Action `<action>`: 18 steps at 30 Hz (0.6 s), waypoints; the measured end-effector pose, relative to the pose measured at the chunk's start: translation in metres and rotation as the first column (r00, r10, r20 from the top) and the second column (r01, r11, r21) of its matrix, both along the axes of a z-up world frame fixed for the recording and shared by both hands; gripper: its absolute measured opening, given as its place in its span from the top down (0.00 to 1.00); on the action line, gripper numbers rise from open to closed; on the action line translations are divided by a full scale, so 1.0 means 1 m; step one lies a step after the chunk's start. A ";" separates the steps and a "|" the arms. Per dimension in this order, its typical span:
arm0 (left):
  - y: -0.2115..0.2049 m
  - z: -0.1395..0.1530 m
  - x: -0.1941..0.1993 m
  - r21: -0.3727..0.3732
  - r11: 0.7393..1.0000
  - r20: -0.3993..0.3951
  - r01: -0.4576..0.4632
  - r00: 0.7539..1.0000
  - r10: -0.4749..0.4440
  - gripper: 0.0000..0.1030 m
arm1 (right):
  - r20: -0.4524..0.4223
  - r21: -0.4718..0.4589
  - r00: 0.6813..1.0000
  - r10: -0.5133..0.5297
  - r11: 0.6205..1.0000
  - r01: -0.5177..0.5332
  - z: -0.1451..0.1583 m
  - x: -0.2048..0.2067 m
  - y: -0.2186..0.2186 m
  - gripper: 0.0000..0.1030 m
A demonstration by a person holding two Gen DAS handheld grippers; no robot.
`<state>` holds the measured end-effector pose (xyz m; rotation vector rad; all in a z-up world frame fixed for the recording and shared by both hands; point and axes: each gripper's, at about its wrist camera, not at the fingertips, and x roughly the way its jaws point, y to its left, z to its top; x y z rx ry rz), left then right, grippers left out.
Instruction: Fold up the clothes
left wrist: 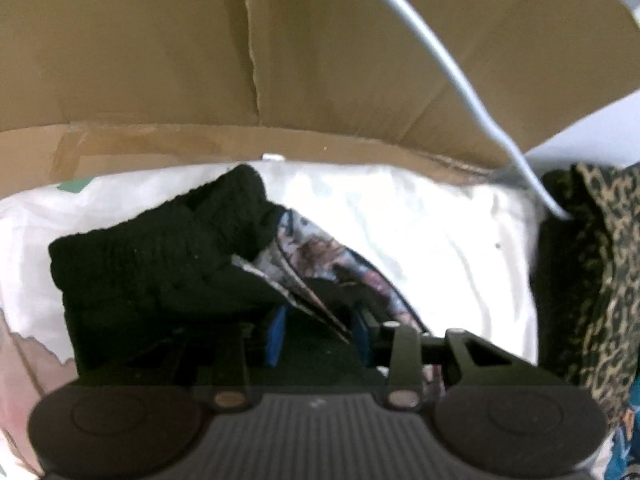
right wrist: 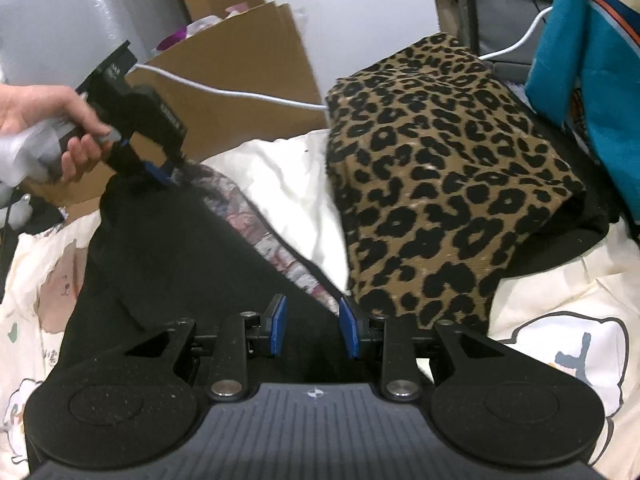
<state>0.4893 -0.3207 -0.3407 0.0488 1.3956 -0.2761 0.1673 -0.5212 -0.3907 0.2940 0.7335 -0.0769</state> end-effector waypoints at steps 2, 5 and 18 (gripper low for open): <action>0.000 -0.005 -0.001 0.018 1.000 -0.018 0.004 1.000 -0.004 0.64 | -0.019 0.005 1.000 -0.010 1.000 0.010 -0.003 0.004 0.000 0.68; 0.001 0.005 -0.004 0.018 1.000 0.027 -0.005 1.000 0.004 0.68 | -0.004 0.022 1.000 0.003 1.000 -0.003 -0.002 0.007 0.003 0.68; -0.004 0.005 -0.026 0.048 0.994 -0.025 0.094 0.995 -0.093 0.64 | 0.016 0.028 1.000 -0.008 1.000 0.008 -0.004 0.006 0.006 0.67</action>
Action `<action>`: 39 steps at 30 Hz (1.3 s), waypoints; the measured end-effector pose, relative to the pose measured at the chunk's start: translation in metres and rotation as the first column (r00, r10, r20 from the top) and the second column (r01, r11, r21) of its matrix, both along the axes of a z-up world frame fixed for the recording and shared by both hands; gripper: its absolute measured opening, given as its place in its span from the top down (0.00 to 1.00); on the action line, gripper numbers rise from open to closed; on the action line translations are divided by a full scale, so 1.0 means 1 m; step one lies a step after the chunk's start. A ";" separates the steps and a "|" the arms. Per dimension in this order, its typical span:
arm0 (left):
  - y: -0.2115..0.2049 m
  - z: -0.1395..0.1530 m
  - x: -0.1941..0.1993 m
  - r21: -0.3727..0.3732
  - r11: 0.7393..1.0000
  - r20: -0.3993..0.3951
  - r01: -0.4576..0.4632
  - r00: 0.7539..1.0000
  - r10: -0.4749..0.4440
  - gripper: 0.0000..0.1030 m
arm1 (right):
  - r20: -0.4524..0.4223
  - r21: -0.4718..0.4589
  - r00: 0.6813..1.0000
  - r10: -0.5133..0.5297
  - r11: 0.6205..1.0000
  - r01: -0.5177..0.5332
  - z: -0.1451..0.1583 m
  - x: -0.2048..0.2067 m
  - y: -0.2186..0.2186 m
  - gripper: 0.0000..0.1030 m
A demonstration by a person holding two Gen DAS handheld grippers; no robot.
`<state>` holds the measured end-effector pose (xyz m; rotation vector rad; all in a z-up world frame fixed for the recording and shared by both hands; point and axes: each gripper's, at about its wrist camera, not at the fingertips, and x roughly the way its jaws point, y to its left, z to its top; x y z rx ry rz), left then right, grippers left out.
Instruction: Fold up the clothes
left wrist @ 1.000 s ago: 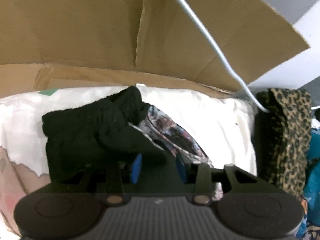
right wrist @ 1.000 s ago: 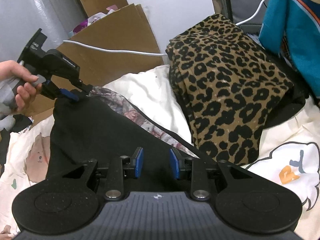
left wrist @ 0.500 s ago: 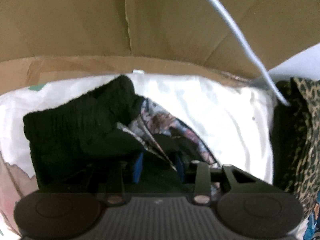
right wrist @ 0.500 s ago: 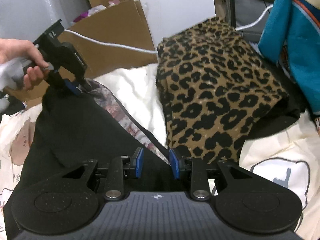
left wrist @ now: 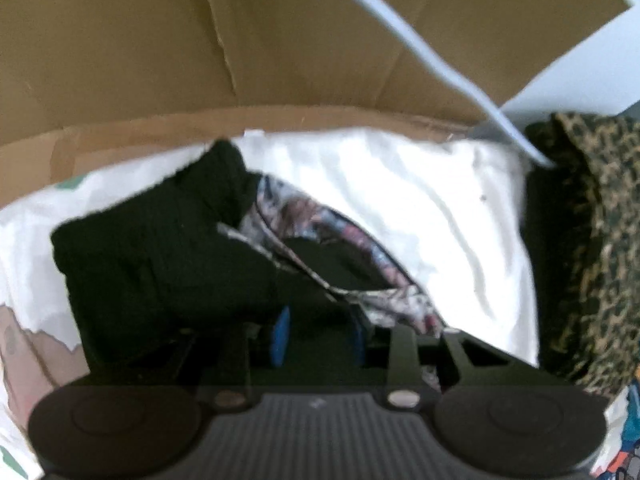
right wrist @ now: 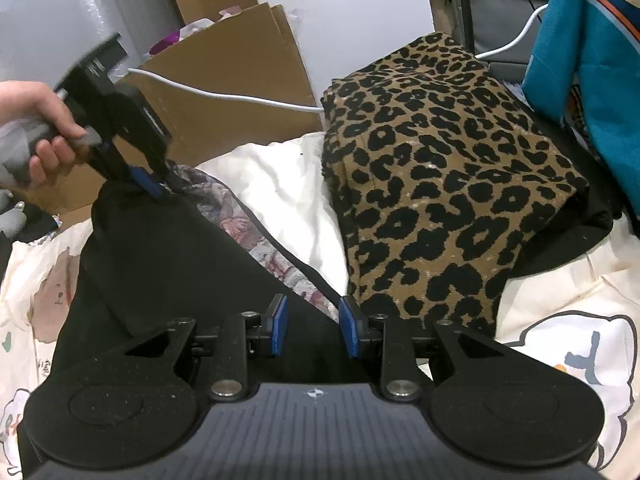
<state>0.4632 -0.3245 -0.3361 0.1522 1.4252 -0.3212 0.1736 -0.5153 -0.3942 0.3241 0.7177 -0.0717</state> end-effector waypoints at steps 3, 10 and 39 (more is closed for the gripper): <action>-0.001 -0.008 0.006 0.016 1.000 0.003 -0.027 1.000 0.027 0.58 | -0.003 -0.021 1.000 0.020 1.000 -0.020 0.000 0.002 0.004 0.67; 0.000 -0.021 0.015 0.070 0.995 -0.006 -0.067 0.998 0.067 0.55 | -0.018 -0.045 0.999 0.029 0.999 -0.029 -0.003 0.009 0.005 0.68; 0.018 0.034 0.010 -0.077 0.997 0.018 -0.017 1.000 0.019 0.97 | -0.152 -0.156 0.967 0.206 0.961 -0.229 -0.015 0.030 0.022 1.00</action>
